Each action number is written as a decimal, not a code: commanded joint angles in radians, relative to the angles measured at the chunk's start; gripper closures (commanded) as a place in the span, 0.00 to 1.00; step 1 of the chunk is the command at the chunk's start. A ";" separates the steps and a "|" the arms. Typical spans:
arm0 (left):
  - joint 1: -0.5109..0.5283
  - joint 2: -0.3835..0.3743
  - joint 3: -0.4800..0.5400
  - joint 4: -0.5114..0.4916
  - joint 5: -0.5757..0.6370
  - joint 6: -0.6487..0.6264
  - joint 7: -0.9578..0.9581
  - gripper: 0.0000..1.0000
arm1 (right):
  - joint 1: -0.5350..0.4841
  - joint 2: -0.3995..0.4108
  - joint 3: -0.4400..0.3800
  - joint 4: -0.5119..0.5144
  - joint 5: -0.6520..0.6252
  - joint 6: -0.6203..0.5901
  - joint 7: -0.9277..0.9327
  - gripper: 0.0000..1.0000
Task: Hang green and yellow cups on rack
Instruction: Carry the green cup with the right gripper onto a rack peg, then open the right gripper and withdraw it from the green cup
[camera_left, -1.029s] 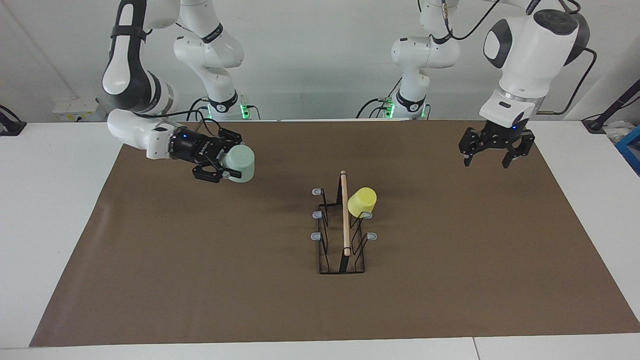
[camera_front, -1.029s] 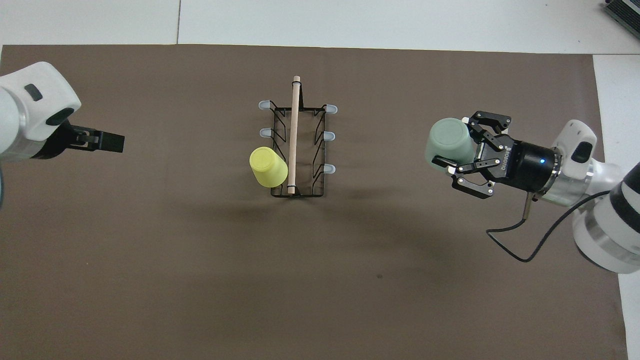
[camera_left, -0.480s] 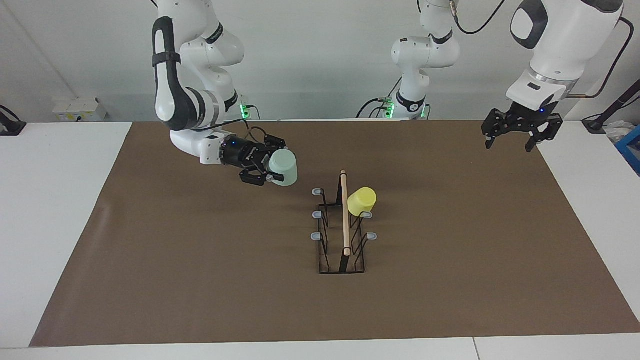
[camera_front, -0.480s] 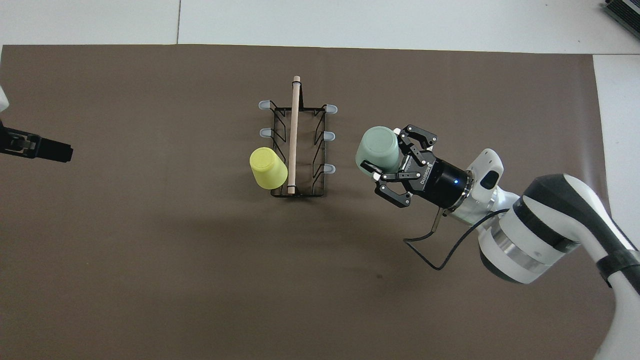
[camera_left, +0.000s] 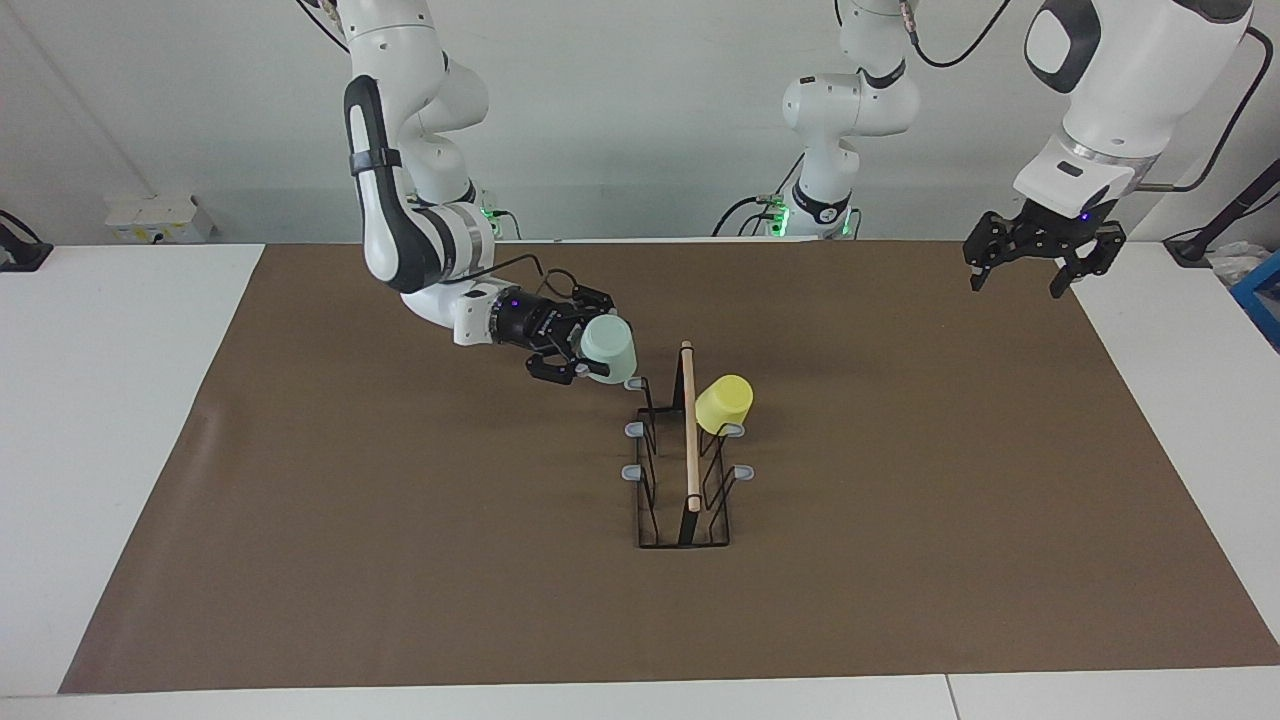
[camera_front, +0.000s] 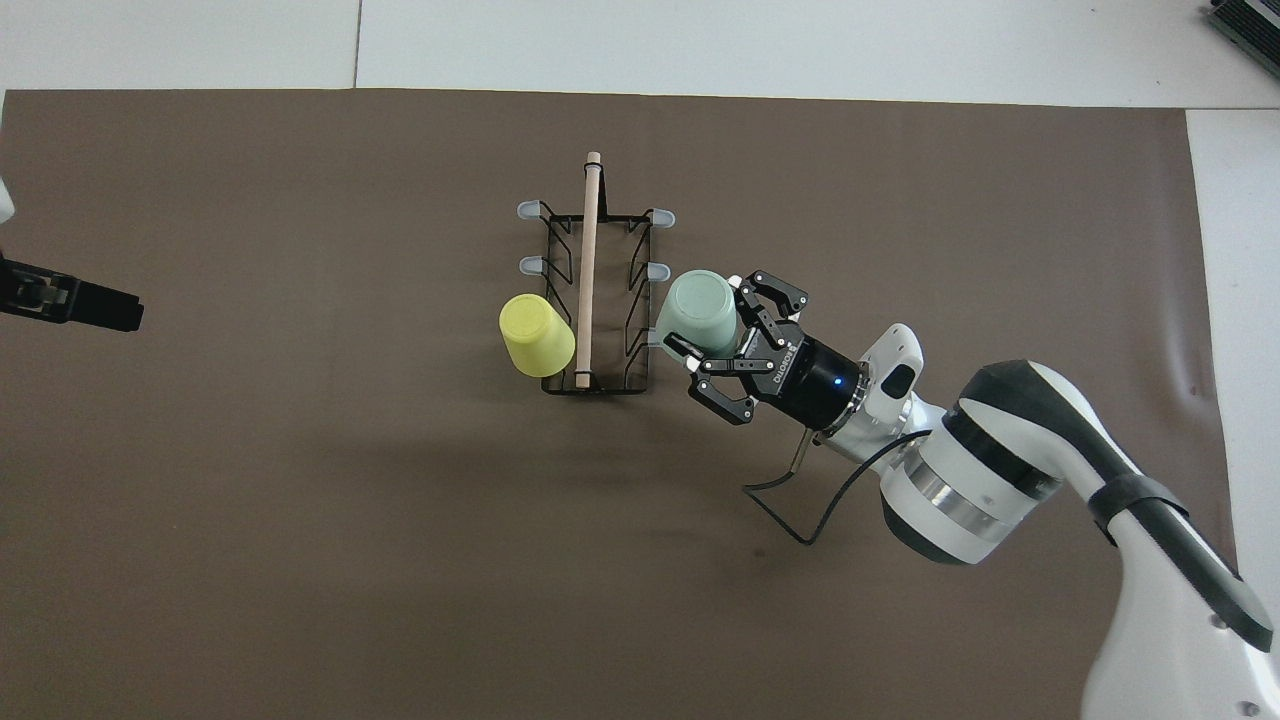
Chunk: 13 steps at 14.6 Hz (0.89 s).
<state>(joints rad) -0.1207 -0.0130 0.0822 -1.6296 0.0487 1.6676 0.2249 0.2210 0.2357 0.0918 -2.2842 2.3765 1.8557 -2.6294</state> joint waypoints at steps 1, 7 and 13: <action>0.006 -0.001 0.001 -0.006 -0.009 -0.017 0.010 0.00 | 0.020 0.077 -0.001 0.029 0.047 -0.029 -0.081 0.64; 0.006 -0.002 -0.001 -0.006 -0.009 -0.014 0.010 0.00 | 0.090 0.082 -0.001 0.040 0.152 -0.009 -0.086 0.64; 0.006 -0.002 -0.001 -0.006 -0.009 -0.014 0.010 0.00 | 0.094 0.120 -0.003 0.038 0.162 -0.012 -0.116 0.64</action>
<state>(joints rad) -0.1208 -0.0111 0.0812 -1.6315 0.0487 1.6648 0.2249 0.3103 0.3380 0.0881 -2.2563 2.5065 1.8363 -2.7061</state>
